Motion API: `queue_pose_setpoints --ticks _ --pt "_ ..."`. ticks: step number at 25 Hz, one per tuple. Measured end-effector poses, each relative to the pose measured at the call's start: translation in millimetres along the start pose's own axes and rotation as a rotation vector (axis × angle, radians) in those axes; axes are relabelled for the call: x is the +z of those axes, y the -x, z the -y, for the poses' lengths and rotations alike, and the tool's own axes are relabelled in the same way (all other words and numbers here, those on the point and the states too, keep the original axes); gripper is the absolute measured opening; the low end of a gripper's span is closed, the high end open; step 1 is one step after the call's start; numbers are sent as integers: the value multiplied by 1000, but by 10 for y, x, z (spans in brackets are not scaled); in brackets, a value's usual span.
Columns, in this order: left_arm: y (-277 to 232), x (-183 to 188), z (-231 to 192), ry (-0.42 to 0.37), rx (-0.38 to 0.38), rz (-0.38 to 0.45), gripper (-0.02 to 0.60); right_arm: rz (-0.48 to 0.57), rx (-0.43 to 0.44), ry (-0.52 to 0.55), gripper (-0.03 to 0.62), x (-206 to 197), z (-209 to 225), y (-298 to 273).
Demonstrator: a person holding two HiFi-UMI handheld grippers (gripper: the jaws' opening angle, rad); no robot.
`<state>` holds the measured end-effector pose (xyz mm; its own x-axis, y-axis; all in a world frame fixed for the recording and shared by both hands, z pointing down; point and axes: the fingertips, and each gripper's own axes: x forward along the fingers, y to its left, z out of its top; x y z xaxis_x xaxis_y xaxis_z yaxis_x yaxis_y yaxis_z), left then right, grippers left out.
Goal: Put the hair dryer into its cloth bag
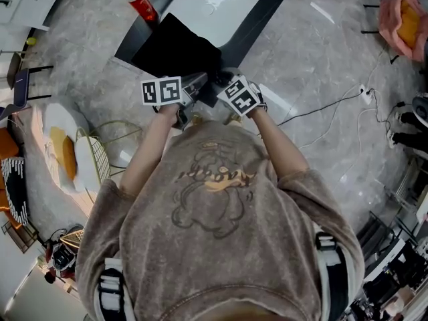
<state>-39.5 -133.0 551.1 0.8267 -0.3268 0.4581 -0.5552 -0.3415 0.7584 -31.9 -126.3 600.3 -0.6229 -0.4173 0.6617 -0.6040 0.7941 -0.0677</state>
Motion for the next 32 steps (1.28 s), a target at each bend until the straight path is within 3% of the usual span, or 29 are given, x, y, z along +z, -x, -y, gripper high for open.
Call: queue_pose_setpoints --ticks 32 --pt "10 113 -60 115 -19 34 31 31 17 -33 140 141 39 -509"
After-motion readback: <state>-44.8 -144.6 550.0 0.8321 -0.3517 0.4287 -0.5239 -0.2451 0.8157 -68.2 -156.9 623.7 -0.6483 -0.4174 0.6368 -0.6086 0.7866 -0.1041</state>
